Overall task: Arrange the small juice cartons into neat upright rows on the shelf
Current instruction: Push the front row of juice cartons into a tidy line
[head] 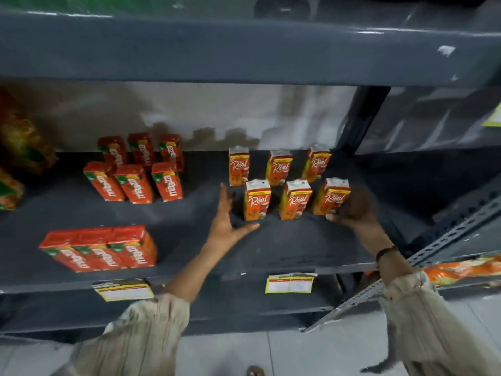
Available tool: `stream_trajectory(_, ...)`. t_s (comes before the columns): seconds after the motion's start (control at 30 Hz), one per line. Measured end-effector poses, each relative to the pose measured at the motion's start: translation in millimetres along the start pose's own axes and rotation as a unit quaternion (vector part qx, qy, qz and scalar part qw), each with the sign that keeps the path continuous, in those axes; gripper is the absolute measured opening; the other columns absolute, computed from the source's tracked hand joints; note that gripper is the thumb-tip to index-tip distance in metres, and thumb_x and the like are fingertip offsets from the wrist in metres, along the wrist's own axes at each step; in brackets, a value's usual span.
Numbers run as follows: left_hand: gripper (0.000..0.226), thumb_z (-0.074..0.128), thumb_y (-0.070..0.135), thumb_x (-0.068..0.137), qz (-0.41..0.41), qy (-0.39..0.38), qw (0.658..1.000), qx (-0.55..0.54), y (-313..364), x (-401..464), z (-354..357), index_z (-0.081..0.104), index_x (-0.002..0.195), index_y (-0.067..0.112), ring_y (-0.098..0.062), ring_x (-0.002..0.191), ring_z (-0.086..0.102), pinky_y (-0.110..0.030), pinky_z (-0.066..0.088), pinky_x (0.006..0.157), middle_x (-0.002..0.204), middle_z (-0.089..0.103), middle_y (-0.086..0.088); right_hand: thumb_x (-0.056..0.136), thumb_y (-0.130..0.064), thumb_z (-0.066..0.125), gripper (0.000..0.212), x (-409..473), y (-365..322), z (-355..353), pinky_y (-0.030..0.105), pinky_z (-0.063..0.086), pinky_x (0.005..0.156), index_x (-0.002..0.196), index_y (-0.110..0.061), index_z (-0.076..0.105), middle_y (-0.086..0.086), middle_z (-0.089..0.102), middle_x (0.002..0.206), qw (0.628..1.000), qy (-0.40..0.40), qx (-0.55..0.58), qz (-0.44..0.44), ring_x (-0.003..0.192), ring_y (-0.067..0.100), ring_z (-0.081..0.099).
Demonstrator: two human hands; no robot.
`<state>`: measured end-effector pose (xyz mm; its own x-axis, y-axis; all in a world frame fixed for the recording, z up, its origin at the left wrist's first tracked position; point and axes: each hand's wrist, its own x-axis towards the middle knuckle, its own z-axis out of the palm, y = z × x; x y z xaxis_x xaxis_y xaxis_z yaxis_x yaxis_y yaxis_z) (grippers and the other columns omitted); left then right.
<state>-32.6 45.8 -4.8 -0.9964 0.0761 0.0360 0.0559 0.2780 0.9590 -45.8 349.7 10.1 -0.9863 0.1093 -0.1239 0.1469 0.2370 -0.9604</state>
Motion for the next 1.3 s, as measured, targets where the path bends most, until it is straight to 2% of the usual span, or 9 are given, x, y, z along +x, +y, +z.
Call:
stream_trajectory(0.07, 0.115, 0.084, 0.024, 0.059, -0.031, -0.032, 0.999, 0.025, -3, 19, 4, 0.007, 0.144, 0.025, -0.019, 0.133, 0.038, -0.042, 0.034, 0.110, 0.145, 0.041, -0.009, 0.052, -0.019, 0.089, 0.089, 12, -7, 3, 0.025, 0.050, 0.094, 0.129, -0.009, 0.046, 0.007, 0.061, 0.124, 0.998, -0.058, -0.037, -0.007, 0.116, 0.018, 0.057)
stream_trajectory(0.17, 0.087, 0.084, 0.016, 0.061, -0.067, -0.042, 0.996, 0.038, 7, 35, 20, 0.037, 0.134, 0.013, -0.024, 0.122, 0.050, -0.033, 0.039, 0.100, 0.132, 0.054, -0.011, 0.063, 0.006, 0.080, 0.074, 23, -10, 21, 0.046, 0.043, 0.104, 0.128, -0.005, 0.047, 0.011, 0.057, 0.128, 0.995, -0.079, -0.059, -0.006, 0.106, 0.013, 0.060)
stream_trajectory(0.23, 0.072, 0.083, 0.010, 0.062, -0.082, -0.055, 0.994, 0.041, 14, 41, 33, 0.048, 0.125, 0.008, -0.026, 0.118, 0.054, -0.031, 0.041, 0.095, 0.126, 0.059, -0.014, 0.064, 0.008, 0.079, 0.062, 26, -10, 36, 0.047, 0.044, 0.102, 0.120, -0.003, 0.055, 0.009, 0.060, 0.118, 0.994, -0.079, -0.078, -0.016, 0.095, 0.004, 0.062)
stream_trajectory(0.3, 0.068, 0.084, 0.009, 0.060, -0.110, -0.052, 0.992, 0.020, 15, 46, 40, 0.052, 0.120, 0.009, -0.027, 0.116, 0.056, -0.039, 0.044, 0.099, 0.125, 0.060, -0.015, 0.063, 0.004, 0.081, 0.058, 27, -10, 47, 0.046, 0.045, 0.100, 0.116, -0.004, 0.057, 0.015, 0.062, 0.119, 0.995, -0.071, -0.075, -0.016, 0.102, 0.014, 0.060)
stream_trajectory(0.57, 0.078, 0.089, 0.012, 0.052, -0.136, -0.054, 0.989, 0.030, 11, 53, 34, 0.052, 0.120, 0.016, -0.025, 0.114, 0.057, -0.049, 0.045, 0.101, 0.125, 0.061, -0.012, 0.063, 0.011, 0.078, 0.065, 26, -16, 57, 0.041, 0.045, 0.099, 0.120, -0.008, 0.052, 0.016, 0.060, 0.123, 0.992, -0.124, -0.030, 0.014, 0.108, 0.020, 0.057)
stream_trajectory(0.73, 0.077, 0.092, 0.025, 0.044, -0.144, -0.047, 0.986, 0.073, 7, 26, 26, 0.057, 0.113, 0.021, -0.024, 0.112, 0.059, -0.051, 0.045, 0.101, 0.120, 0.064, -0.010, 0.060, 0.005, 0.082, 0.059, -2, -12, 63, 0.025, 0.051, 0.085, 0.106, -0.021, 0.057, 0.003, 0.064, 0.109, 0.990, -0.140, -0.027, 0.019, 0.094, 0.008, 0.062)
stream_trajectory(0.97, 0.064, 0.090, 0.017, 0.048, -0.107, -0.023, 0.990, 0.084, 2, -27, 24, 0.062, 0.105, 0.012, -0.018, 0.099, 0.065, -0.044, 0.050, 0.096, 0.106, 0.070, -0.009, 0.059, 0.000, 0.085, 0.049, -44, -3, 66, 0.008, 0.050, 0.064, 0.084, -0.032, 0.058, -0.013, 0.065, 0.087, 0.986, -0.151, -0.051, 0.037, 0.079, -0.005, 0.059)
stream_trajectory(1.2, 0.073, 0.090, 0.022, 0.049, -0.093, -0.029, 0.992, 0.082, 1, -36, 22, 0.058, 0.114, 0.011, -0.015, 0.098, 0.065, -0.046, 0.051, 0.095, 0.103, 0.069, 0.000, 0.059, -0.004, 0.086, 0.047, -50, 1, 69, 0.025, 0.052, 0.081, 0.093, -0.024, 0.060, -0.001, 0.067, 0.098, 0.987, -0.150, -0.047, 0.030, 0.087, 0.008, 0.063)
stream_trajectory(1.3, 0.094, 0.090, 0.028, 0.048, -0.071, -0.034, 0.993, 0.091, 4, -37, 22, 0.043, 0.129, 0.025, -0.012, 0.109, 0.060, -0.046, 0.043, 0.105, 0.115, 0.065, 0.003, 0.056, -0.011, 0.088, 0.072, -48, 7, 69, 0.041, 0.051, 0.096, 0.120, -0.018, 0.055, 0.003, 0.067, 0.113, 0.986, -0.152, -0.056, 0.024, 0.102, 0.016, 0.064)
